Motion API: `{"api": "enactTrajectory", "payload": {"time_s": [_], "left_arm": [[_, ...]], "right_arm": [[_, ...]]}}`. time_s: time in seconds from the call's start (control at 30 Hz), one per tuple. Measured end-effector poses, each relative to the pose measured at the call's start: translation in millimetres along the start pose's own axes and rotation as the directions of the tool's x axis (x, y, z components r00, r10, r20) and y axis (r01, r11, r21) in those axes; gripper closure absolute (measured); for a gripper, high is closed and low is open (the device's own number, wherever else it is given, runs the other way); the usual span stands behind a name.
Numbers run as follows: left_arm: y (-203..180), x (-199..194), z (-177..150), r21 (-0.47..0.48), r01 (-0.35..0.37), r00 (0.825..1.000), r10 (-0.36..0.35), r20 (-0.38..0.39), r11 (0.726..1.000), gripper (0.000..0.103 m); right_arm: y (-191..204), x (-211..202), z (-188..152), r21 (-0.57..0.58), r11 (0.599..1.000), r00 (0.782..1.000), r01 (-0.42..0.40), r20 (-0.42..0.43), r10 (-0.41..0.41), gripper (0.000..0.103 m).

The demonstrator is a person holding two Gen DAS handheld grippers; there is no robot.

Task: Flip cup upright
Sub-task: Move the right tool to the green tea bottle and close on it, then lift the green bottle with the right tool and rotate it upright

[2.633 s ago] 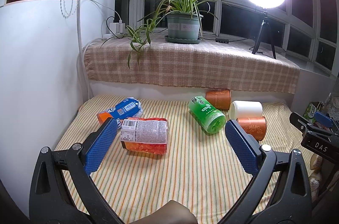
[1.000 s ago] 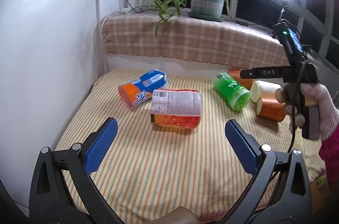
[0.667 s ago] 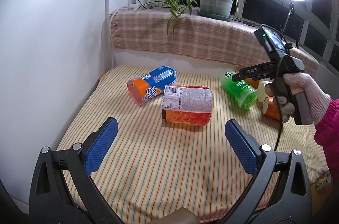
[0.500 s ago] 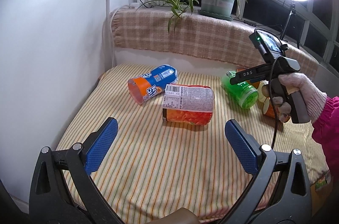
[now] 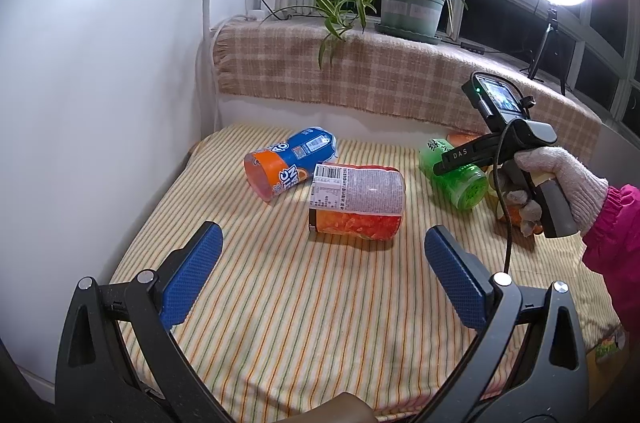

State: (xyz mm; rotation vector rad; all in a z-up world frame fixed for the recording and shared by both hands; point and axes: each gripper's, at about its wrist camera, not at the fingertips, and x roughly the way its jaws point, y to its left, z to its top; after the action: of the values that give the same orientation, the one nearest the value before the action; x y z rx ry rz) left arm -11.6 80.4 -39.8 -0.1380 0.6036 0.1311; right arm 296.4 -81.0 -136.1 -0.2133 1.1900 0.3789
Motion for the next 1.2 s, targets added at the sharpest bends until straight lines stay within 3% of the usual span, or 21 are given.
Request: {"api": "enactTrajectory", "payload": {"time_s": [0.33,0.67,0.93,1.2], "left_arm": [[-3.2,-7.0,0.0,0.008,0.006,1.0,-0.006,0.022,1.0,0.0],[-9.5,-7.8,-1.0,0.01,0.034,0.999,-0.034,0.025,0.999,0.0],[-18.3,1.8,-0.7,0.003,0.082,0.997,-0.082,-0.002,0.997,0.002],[-28.5,8.8,-0.9,0.0,0.122,0.992,-0.122,-0.03,0.993,0.004]], "right_arm": [[-12.4,-30.5,-17.7,0.027,0.997,0.996,-0.071,0.065,0.069,0.04],[-8.1,-93.4,-74.9,0.054,0.973,0.964,-0.224,0.16,0.213,0.04],[4.6,-98.8,-138.3,0.174,0.925,0.934,-0.337,0.185,0.305,0.04],[-8.9,-88.7,-180.3,0.345,0.837,0.905,-0.424,0.202,0.375,0.04]]}}
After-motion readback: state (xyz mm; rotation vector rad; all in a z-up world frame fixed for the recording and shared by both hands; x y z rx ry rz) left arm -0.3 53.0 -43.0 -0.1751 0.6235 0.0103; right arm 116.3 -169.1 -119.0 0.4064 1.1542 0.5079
